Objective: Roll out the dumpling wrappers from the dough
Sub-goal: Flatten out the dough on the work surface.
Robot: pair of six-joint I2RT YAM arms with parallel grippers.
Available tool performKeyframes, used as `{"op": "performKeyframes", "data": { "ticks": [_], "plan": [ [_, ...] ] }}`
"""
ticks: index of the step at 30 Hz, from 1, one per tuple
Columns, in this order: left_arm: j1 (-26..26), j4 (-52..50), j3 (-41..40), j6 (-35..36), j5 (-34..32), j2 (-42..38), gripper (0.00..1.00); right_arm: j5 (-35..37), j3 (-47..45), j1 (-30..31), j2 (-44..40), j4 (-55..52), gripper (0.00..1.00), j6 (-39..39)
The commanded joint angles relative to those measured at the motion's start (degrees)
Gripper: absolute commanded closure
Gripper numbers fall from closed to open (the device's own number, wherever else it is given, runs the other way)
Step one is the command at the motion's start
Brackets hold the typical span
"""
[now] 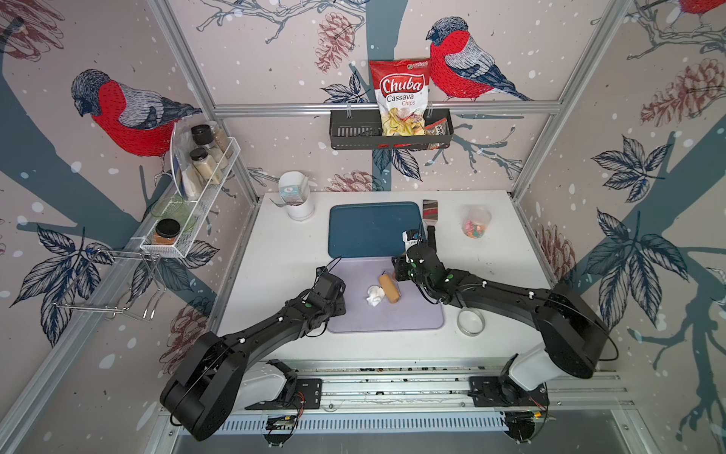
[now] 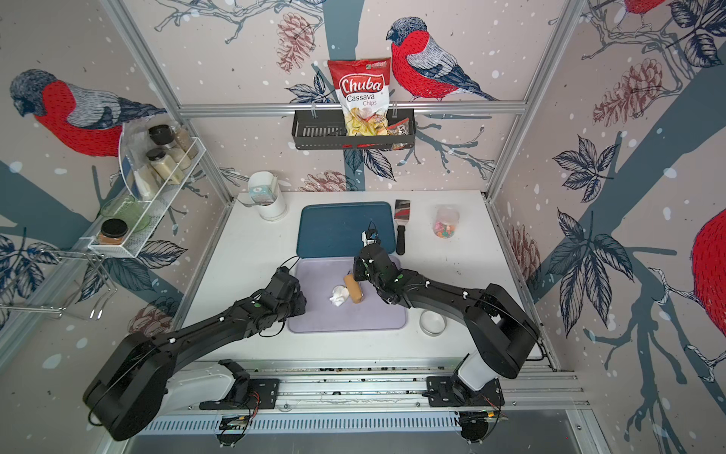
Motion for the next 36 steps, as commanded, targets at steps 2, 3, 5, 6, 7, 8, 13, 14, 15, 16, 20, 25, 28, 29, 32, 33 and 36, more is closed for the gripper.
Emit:
{"op": "performKeyframes", "data": {
  "ticks": [2, 3, 5, 6, 7, 8, 13, 14, 15, 16, 20, 25, 28, 29, 32, 33, 36],
  "plan": [
    [0.67, -5.62, 0.67, -1.43, -6.34, -2.71, 0.52, 1.34, 4.26, 1.81, -1.47, 0.18, 1.0, -1.71],
    [0.9, -5.82, 0.4, -1.57, -6.72, -3.23, 0.51, 2.1, 5.25, 2.81, -1.48, 0.14, 1.0, -2.18],
    [1.84, -5.86, -0.38, -1.6, -6.35, -3.75, 0.5, 2.62, 7.06, 4.35, -1.28, 0.42, 1.0, -2.86],
    [2.38, -5.99, -0.51, -1.45, -5.89, -3.57, 0.5, 1.83, 7.61, 4.63, -0.69, 1.0, 1.0, -2.95],
    [2.85, -5.97, -0.59, -1.2, -5.21, -3.12, 0.5, 1.24, 8.18, 4.68, 0.23, 1.36, 1.0, -2.82],
    [2.98, -5.47, -0.73, -1.01, -4.66, -2.69, 0.5, 1.0, 8.79, 4.79, 1.3, 1.08, 1.0, -2.4],
    [3.07, -3.0, -0.35, 1.26, 0.62, 1.81, 0.53, -0.23, 8.64, 4.57, 5.03, 0.38, 1.0, -1.43],
    [3.07, -3.02, -0.17, 1.66, 0.98, 2.56, 0.54, -0.15, 8.45, 4.43, 5.39, -0.33, 1.0, -1.27],
    [3.12, -2.94, -0.07, 1.98, 1.31, 3.11, 0.56, -0.19, 8.16, 4.22, 5.61, -0.79, 1.0, -1.15],
    [3.08, -2.68, -0.13, 2.36, 1.55, 3.63, 0.57, -0.65, 7.44, 3.82, 5.71, -1.04, 1.0, -0.95],
    [3.08, -2.46, -0.26, 3.36, 2.39, 5.11, 0.64, -3.04, 3.99, 3.27, 5.83, -0.56, 1.0, 0.88],
    [3.07, -1.77, -0.71, 3.59, 4.02, 4.63, 0.76, -1.51, 1.81, 3.67, 7.05, -0.33, 1.0, 2.28],
    [3.09, -2.48, -0.54, 4.12, 4.22, 4.35, 0.79, 1.67, 1.65, 1.79, 6.71, -2.14, 1.0, 3.79],
    [3.07, -2.71, -0.45, 4.49, 4.64, 4.21, 0.8, 1.87, 1.49, 0.46, 5.88, -2.53, 1.0, 4.28],
    [3.07, -2.26, -0.67, 5.9, 6.89, 3.86, 0.82, 4.14, 2.32, -1.07, 2.15, -2.66, 1.0, 2.33],
    [3.07, -2.16, -0.63, 6.61, 7.46, 3.94, 0.83, 5.11, 3.36, -0.72, 1.26, -3.26, 1.0, 1.07],
    [3.07, -2.47, -0.28, 7.97, 9.28, 4.13, 0.86, 4.7, 6.85, 0.81, -0.71, -5.27, 1.0, -0.03]
  ]
}}
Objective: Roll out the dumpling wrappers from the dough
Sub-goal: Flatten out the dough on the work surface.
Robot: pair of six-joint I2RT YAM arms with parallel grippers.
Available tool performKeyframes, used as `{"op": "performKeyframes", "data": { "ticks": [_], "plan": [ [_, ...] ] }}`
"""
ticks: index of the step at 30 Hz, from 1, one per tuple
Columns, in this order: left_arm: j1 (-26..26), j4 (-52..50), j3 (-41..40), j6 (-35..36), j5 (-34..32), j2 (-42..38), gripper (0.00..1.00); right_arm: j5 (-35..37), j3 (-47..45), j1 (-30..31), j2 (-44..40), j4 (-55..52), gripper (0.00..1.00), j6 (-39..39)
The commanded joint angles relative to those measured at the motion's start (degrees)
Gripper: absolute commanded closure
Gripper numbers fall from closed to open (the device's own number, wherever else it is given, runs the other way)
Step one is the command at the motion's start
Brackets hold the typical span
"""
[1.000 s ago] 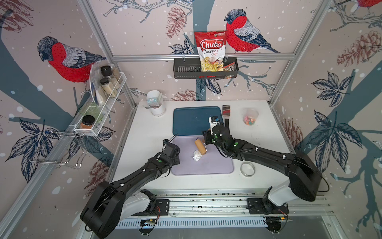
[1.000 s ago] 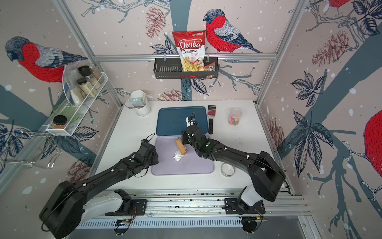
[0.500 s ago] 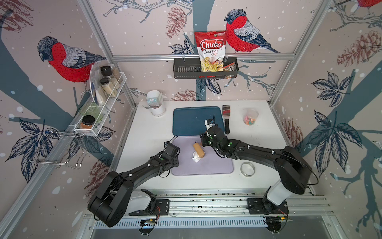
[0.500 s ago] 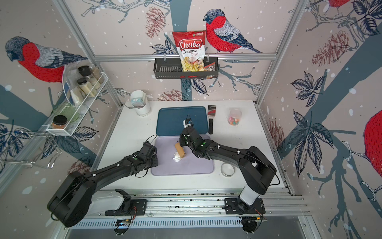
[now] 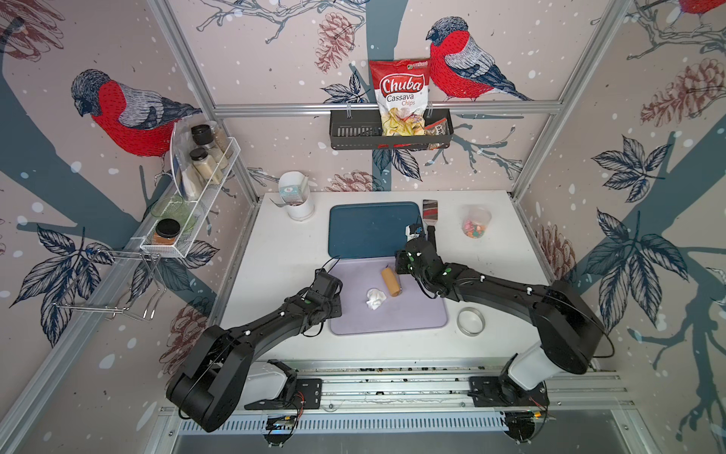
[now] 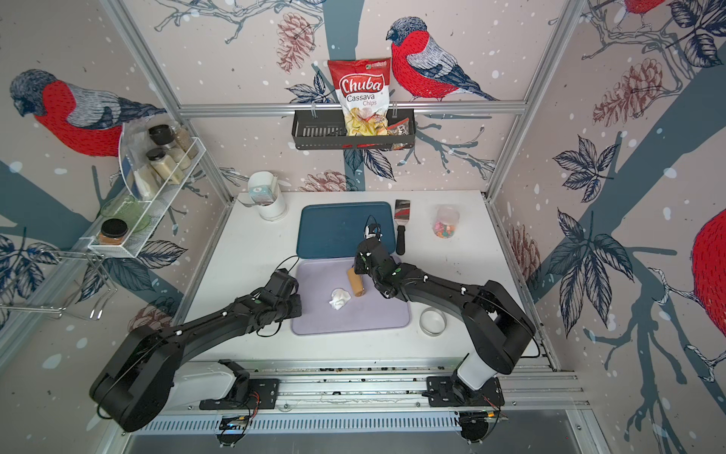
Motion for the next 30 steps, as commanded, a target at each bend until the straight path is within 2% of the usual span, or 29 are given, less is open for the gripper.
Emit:
{"op": "performKeyframes", "data": {
  "ticks": [1, 5, 10, 17, 30],
  "plan": [
    [0.13, -1.32, 0.3, 2.63, 4.62, 0.29, 0.86, -0.06, 3.06, 1.81, -2.57, -0.57, 1.0, -1.91],
    [0.17, -1.44, 0.5, 2.1, 3.55, 0.76, 0.9, -0.68, 5.72, 6.6, -3.44, -0.62, 1.0, -0.93],
    [0.14, -0.52, 0.14, 1.33, 2.91, 0.89, 0.97, -1.92, 5.61, 8.65, 0.93, -3.2, 1.0, 6.55],
    [0.12, -0.13, -0.44, 0.65, 1.99, 0.49, 0.99, -1.39, -0.15, 4.67, 2.23, -1.78, 1.0, 8.87],
    [0.13, -0.29, -0.89, -1.02, 0.47, 0.5, 1.0, 2.62, -9.5, -1.79, -1.37, 1.05, 1.0, 5.43]
  ]
}}
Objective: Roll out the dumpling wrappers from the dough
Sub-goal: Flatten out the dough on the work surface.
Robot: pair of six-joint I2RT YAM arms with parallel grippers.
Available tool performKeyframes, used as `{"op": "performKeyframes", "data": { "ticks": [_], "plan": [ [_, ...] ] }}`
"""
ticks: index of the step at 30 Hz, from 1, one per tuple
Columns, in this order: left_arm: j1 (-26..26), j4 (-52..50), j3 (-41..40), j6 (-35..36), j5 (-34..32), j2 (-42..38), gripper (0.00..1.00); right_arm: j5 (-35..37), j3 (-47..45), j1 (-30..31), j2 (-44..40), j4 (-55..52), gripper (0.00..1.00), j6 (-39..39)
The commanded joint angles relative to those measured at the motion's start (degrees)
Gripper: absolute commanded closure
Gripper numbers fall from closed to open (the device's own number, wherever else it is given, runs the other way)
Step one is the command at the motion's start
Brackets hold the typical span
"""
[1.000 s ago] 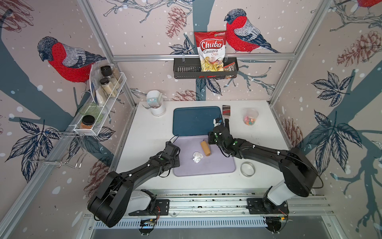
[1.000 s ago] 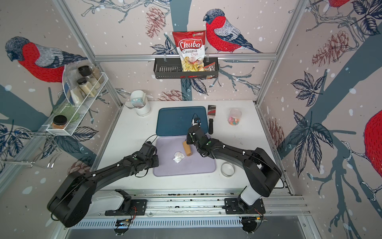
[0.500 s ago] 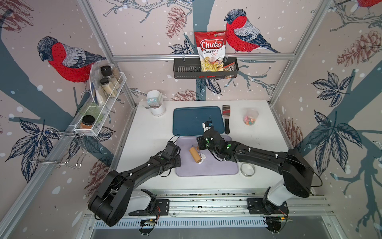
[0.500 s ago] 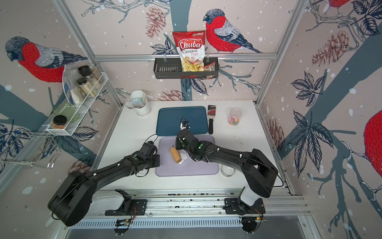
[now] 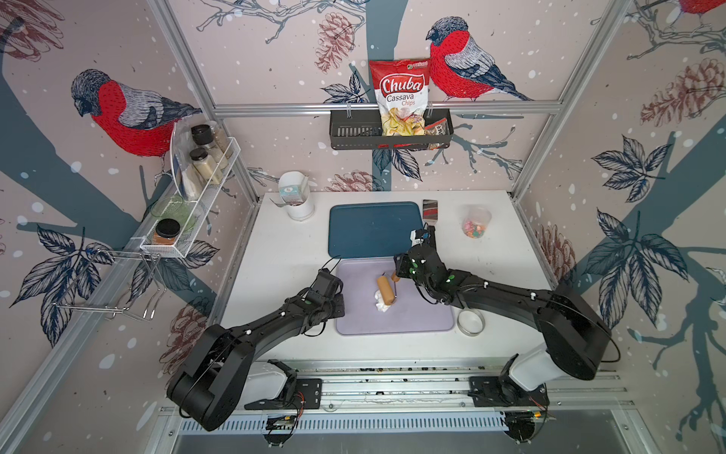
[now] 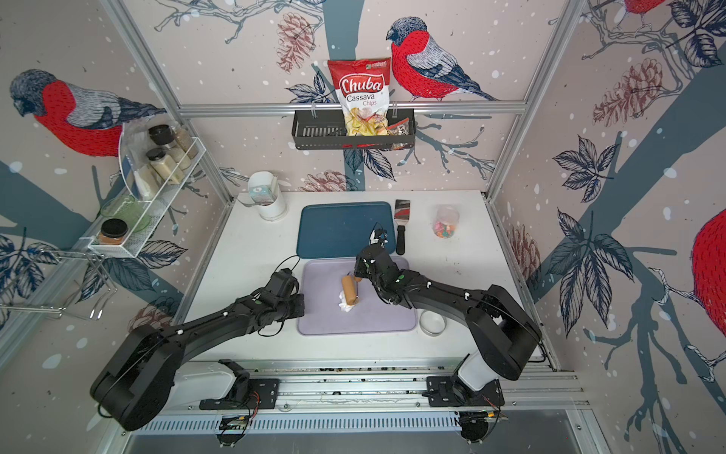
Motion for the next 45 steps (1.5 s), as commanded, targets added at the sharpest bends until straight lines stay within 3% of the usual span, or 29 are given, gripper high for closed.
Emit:
{"op": "performKeyframes", "data": {
  "ticks": [1, 5, 9, 12, 16, 23, 27, 34, 40, 45],
  "plan": [
    [0.12, -2.49, -0.42, -0.21, -1.32, 0.25, 1.0, 3.73, -1.53, -0.57, -0.18, -4.08, 1.0, -3.99],
    [0.12, -1.67, -0.42, 0.41, 0.3, 0.26, 1.0, 3.95, -0.05, 1.39, -4.46, -1.61, 1.0, -7.14],
    [0.12, -2.23, -0.71, 0.45, 0.3, -0.22, 1.0, 5.74, 2.54, 7.02, -8.38, 1.31, 1.0, -10.99],
    [0.12, -1.62, -1.16, 0.49, 0.96, -0.74, 1.0, 5.45, 4.08, 8.6, -7.83, 0.37, 1.0, -7.4],
    [0.12, -1.14, -1.32, 0.11, 0.93, -0.12, 1.0, 10.12, 5.71, 12.27, -3.74, -1.4, 1.0, -5.37],
    [-0.09, 0.24, -2.26, -1.81, 3.06, 0.16, 1.0, 14.38, -0.38, 10.74, -0.03, -1.28, 1.0, -1.41],
    [-0.14, 0.71, -3.29, -2.5, 2.85, 0.08, 1.0, 14.33, -4.52, 5.86, -0.86, -1.69, 1.0, -1.46],
    [-0.58, 1.43, -3.57, -3.25, 2.74, -0.46, 1.0, 12.35, -5.07, 9.3, 3.37, 0.63, 1.0, -1.94],
    [-0.95, 2.8, -3.82, -3.21, 4.28, -0.31, 1.0, 13.73, -6.57, 4.82, -3.88, 2.78, 1.0, -4.22],
    [-1.67, 2.61, -3.91, -3.55, 4.18, 0.02, 1.0, 12.16, -1.4, 7.7, -6.41, 5.33, 1.0, -6.74]
  ]
}}
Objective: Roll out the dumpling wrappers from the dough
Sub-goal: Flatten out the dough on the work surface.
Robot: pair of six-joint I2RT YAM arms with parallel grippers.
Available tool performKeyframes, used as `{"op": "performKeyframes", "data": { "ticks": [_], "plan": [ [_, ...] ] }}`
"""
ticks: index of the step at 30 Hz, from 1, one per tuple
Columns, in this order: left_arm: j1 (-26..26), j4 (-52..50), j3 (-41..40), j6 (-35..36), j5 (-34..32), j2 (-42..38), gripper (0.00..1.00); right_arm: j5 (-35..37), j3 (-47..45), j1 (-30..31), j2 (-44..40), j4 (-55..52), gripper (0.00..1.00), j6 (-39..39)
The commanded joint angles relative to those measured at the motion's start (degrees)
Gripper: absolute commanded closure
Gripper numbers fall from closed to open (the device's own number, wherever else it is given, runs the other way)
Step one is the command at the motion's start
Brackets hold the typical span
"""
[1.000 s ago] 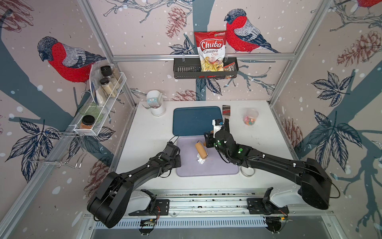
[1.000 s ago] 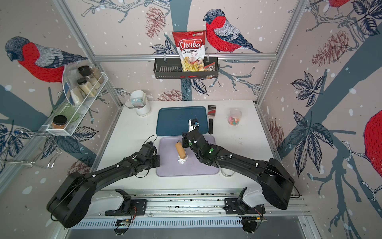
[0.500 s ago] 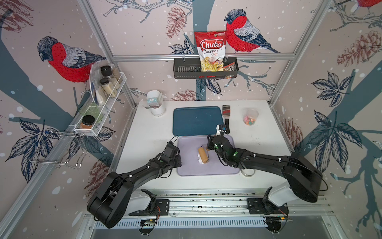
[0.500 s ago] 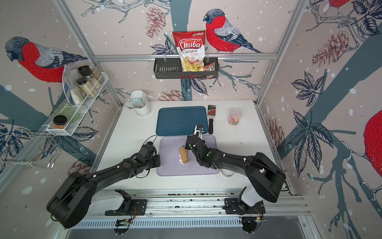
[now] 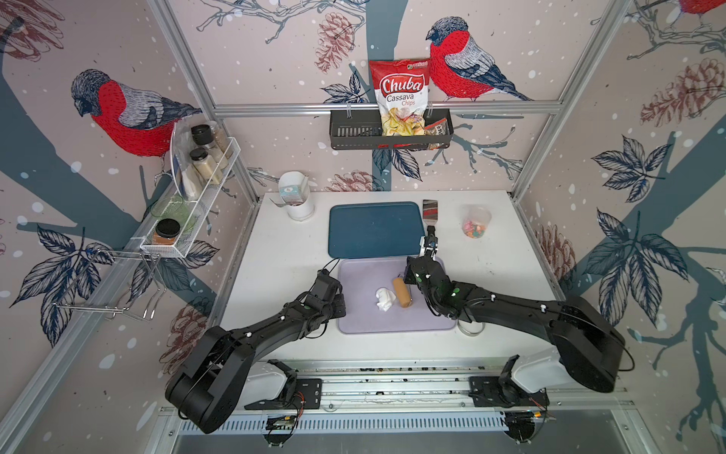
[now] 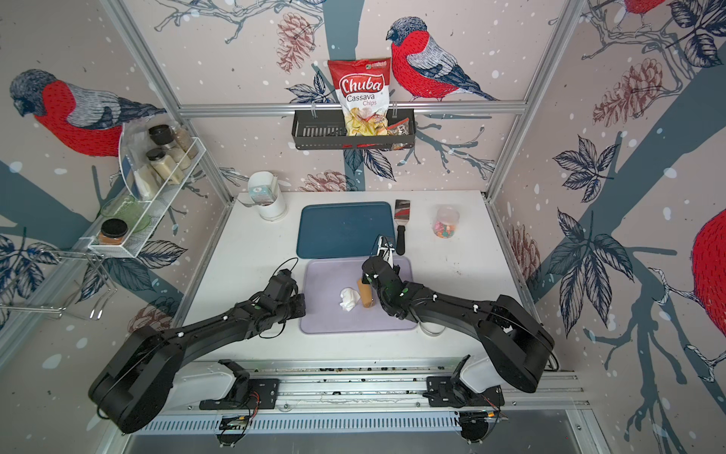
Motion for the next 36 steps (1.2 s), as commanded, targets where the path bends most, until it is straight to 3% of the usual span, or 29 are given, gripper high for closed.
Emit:
{"op": "performKeyframes", "data": {
  "ticks": [1, 12, 16, 21, 27, 32, 36],
  "plan": [
    [-0.71, -4.42, -0.81, -0.68, 2.7, 0.34, 1.0, -2.69, 2.74, 2.95, -0.25, 3.21, 1.0, -2.14],
    [-1.35, -3.87, -1.03, -1.23, 3.06, 0.62, 1.0, 2.51, 0.18, 5.34, 8.52, 1.52, 1.0, 2.21],
    [-1.75, -3.78, -1.18, -2.04, 1.96, 0.77, 1.0, 0.13, -3.45, 3.84, 9.25, 2.59, 1.0, 3.6],
    [-1.79, -3.74, -1.82, -2.49, 0.79, -0.05, 1.0, 4.76, -6.23, 0.83, 7.37, 2.42, 1.0, -0.04],
    [-2.1, -3.3, -1.22, -2.2, 0.7, 0.39, 1.0, 5.56, -3.66, 6.56, 14.31, 2.02, 1.0, 3.08],
    [-2.11, -4.6, -1.33, -2.68, -1.22, 0.35, 1.0, 5.64, -9.41, -1.7, 7.75, 3.91, 1.0, 3.01],
    [-2.18, -5.39, -0.91, -2.36, -2.08, 0.88, 1.0, 6.86, -8.86, -2.62, 6.15, 3.01, 1.0, -1.11]
  ]
}}
